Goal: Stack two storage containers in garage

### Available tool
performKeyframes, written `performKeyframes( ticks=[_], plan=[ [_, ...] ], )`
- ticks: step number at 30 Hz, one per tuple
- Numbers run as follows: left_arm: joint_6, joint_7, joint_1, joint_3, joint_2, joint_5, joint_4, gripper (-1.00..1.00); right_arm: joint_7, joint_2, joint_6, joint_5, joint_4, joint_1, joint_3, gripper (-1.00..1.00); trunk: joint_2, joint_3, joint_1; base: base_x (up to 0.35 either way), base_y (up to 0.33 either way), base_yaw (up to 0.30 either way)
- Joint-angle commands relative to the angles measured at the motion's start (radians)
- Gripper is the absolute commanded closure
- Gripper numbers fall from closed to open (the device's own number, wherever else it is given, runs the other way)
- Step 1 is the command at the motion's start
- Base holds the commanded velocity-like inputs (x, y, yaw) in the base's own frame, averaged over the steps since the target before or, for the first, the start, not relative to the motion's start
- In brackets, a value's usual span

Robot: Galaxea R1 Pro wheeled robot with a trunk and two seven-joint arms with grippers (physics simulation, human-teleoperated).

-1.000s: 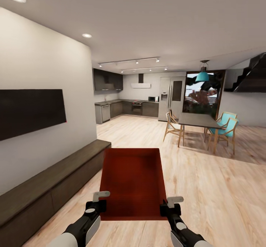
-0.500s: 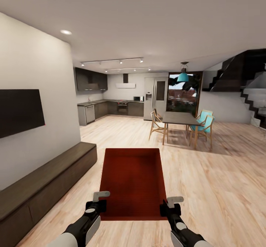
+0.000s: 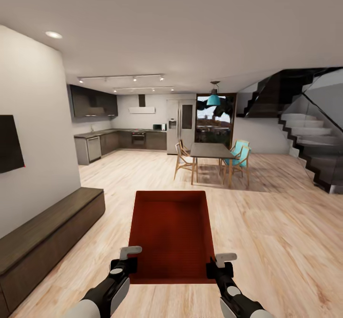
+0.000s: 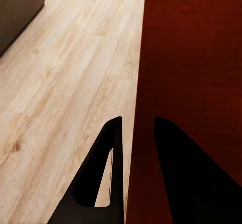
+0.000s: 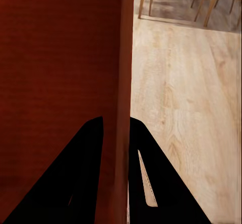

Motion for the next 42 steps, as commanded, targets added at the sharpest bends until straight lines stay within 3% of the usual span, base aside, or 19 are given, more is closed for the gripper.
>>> performKeyframes(
  ticks=[1, 25, 42],
  plan=[
    [0.002, 0.012, 0.0, 0.004, 0.008, 0.013, 0.001, 1.0, -0.012, -0.003, -0.005, 0.0, -0.002, -0.001, -0.027, 1.0, 0.0, 0.0, 0.0, 0.0, 0.0, -0.283],
    [0.005, 0.011, 0.0, 0.004, 0.007, 0.013, 0.002, 1.0, -0.012, -0.003, -0.005, 0.0, -0.002, -0.001, -0.027, 1.0, 0.0, 0.0, 0.0, 0.008, 0.0, -0.283],
    [0.007, 0.012, 0.0, 0.002, 0.007, 0.013, 0.004, 1.0, -0.015, 0.0, -0.004, 0.0, -0.002, -0.001, -0.027, 1.0, 0.0, 0.0, 0.0, 0.297, 0.0, -0.041]
  ],
)
